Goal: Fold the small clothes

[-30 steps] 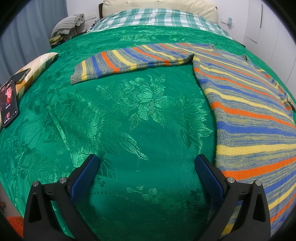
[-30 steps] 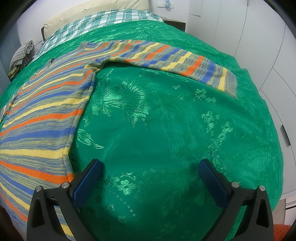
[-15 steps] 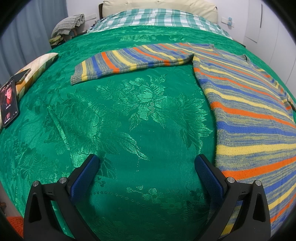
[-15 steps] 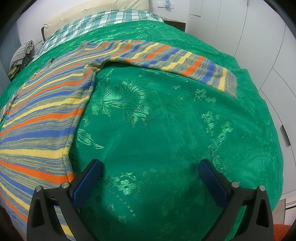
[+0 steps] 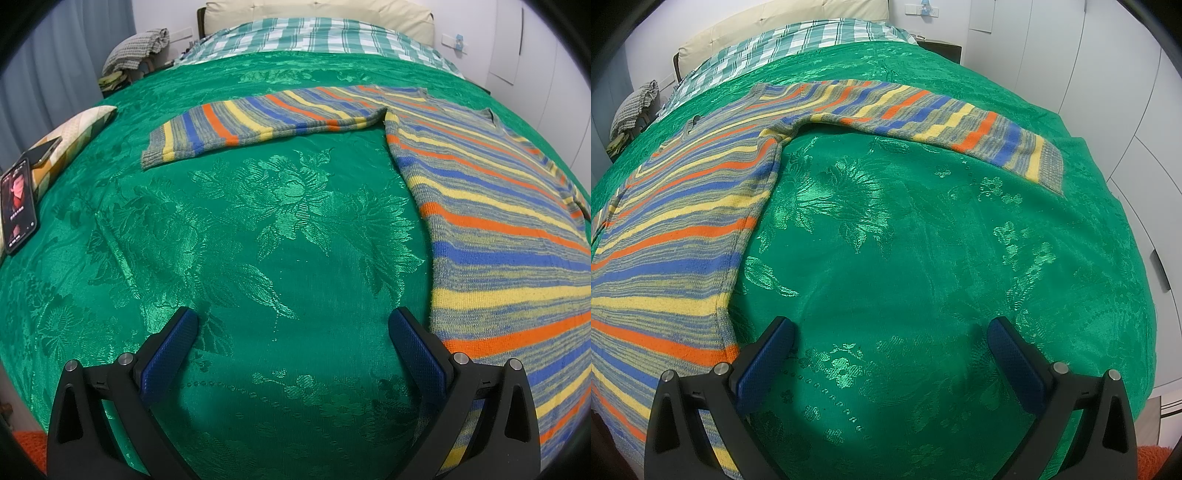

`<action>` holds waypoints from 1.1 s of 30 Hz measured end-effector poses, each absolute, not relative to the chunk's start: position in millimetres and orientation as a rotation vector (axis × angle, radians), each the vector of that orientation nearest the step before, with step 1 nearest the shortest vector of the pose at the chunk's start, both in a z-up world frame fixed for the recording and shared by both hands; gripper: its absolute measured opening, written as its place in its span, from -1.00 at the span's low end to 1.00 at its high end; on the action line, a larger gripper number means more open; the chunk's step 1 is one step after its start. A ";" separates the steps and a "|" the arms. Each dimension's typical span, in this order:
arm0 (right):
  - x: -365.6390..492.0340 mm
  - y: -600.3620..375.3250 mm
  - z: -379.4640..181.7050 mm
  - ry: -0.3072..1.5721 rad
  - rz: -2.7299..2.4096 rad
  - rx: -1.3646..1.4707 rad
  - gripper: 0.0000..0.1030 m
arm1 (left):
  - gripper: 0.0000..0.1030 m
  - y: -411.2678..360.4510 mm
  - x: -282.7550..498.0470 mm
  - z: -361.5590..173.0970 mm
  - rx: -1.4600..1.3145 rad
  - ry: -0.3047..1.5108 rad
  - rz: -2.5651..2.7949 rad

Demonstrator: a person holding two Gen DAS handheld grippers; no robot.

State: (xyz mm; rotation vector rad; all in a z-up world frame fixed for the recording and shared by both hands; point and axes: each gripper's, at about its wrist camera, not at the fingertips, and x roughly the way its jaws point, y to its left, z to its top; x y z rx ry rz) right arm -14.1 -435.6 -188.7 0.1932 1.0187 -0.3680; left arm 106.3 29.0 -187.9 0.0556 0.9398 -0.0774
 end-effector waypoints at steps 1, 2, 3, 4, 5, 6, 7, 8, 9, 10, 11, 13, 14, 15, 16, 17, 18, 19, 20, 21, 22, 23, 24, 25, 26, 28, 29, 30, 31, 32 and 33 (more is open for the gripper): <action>-14.1 -435.6 -188.8 1.019 -0.368 0.193 1.00 | 0.99 29.0 106.3 -187.9 0.056 0.940 -0.077; -14.2 -435.6 -188.8 1.019 -0.368 0.193 1.00 | 0.99 29.1 106.3 -188.0 0.056 0.940 -0.077; -14.2 -435.6 -188.7 1.019 -0.368 0.193 1.00 | 0.99 29.1 106.3 -188.0 0.056 0.940 -0.077; -14.1 -435.6 -188.8 1.019 -0.368 0.193 1.00 | 0.99 29.1 106.3 -188.0 0.056 0.940 -0.077; -14.2 -435.6 -188.7 1.019 -0.368 0.193 1.00 | 0.99 29.1 106.3 -188.0 0.056 0.940 -0.077; -14.2 -435.5 -188.8 1.019 -0.368 0.193 1.00 | 0.99 29.0 106.3 -188.0 0.056 0.940 -0.077; -14.2 -435.5 -188.8 1.018 -0.368 0.193 1.00 | 0.99 29.5 106.6 -188.1 0.056 0.939 -0.077; -14.2 -435.5 -188.7 1.018 -0.368 0.193 1.00 | 0.99 29.0 106.3 -188.1 0.056 0.939 -0.077; -14.1 -435.5 -188.7 1.018 -0.368 0.193 1.00 | 0.99 29.0 106.3 -188.1 0.056 0.939 -0.077; -14.1 -435.5 -188.7 1.018 -0.368 0.193 1.00 | 0.99 28.9 106.3 -188.1 0.056 0.939 -0.077; -14.2 -435.5 -188.7 1.018 -0.369 0.193 1.00 | 0.99 28.9 106.3 -188.1 0.056 0.939 -0.077; -14.1 -435.5 -188.8 1.018 -0.368 0.193 1.00 | 0.99 28.9 106.3 -188.1 0.056 0.939 -0.077; -14.1 -435.5 -188.7 1.018 -0.369 0.193 1.00 | 0.99 28.9 106.4 -188.1 0.056 0.939 -0.077; -14.0 -435.6 -188.8 1.018 -0.368 0.193 1.00 | 0.99 28.8 106.3 -188.1 0.056 0.939 -0.077; -14.1 -435.6 -188.7 1.018 -0.369 0.193 1.00 | 0.99 28.8 106.4 -188.2 0.057 0.939 -0.077; -14.0 -435.6 -188.7 1.018 -0.368 0.193 1.00 | 0.99 28.9 106.4 -188.2 0.057 0.939 -0.077; -14.1 -435.5 -188.7 1.018 -0.368 0.193 1.00 | 0.99 29.1 106.9 -187.9 0.057 0.939 -0.077; -14.0 -435.5 -188.8 1.018 -0.368 0.193 1.00 | 0.99 29.0 106.9 -187.9 0.057 0.939 -0.077; -14.0 -435.5 -188.8 1.018 -0.368 0.193 1.00 | 0.99 29.1 106.9 -187.9 0.057 0.939 -0.077; -14.0 -435.5 -188.8 1.018 -0.368 0.193 1.00 | 0.99 29.1 106.9 -188.0 0.057 0.939 -0.077; -14.0 -435.4 -188.8 1.018 -0.369 0.193 1.00 | 0.99 29.6 107.2 -188.0 0.057 0.939 -0.077; -14.1 -435.4 -188.7 1.018 -0.369 0.193 1.00 | 0.99 29.1 106.9 -188.0 0.057 0.939 -0.077; -14.0 -435.4 -188.8 1.018 -0.369 0.193 1.00 | 0.99 29.1 106.9 -188.1 0.057 0.939 -0.077; -13.9 -435.5 -188.8 1.018 -0.369 0.193 1.00 | 0.99 29.0 106.9 -188.1 0.057 0.939 -0.077; -14.0 -435.4 -188.7 1.017 -0.370 0.193 1.00 | 0.99 29.1 107.0 -188.1 0.057 0.939 -0.077; -13.6 -435.9 -188.6 1.017 -0.371 0.193 1.00 | 0.99 29.1 107.0 -188.1 0.057 0.939 -0.078; -13.4 -436.0 -188.5 1.017 -0.371 0.193 1.00 | 0.99 29.4 107.0 -187.6 0.054 0.941 -0.080; -13.4 -435.9 -188.5 1.017 -0.371 0.193 1.00 | 0.99 30.0 107.7 -185.9 0.051 0.947 -0.085; -12.9 -436.8 -187.3 1.021 -0.369 0.193 1.00 | 0.99 30.9 108.7 -183.3 0.048 0.958 -0.093; -12.4 -438.3 -184.7 1.027 -0.364 0.201 1.00 | 0.99 32.9 109.8 -177.8 0.037 0.981 -0.110; -12.3 -441.1 -180.0 1.033 -0.352 0.217 0.99 | 0.97 35.4 109.3 -173.2 0.021 0.989 -0.124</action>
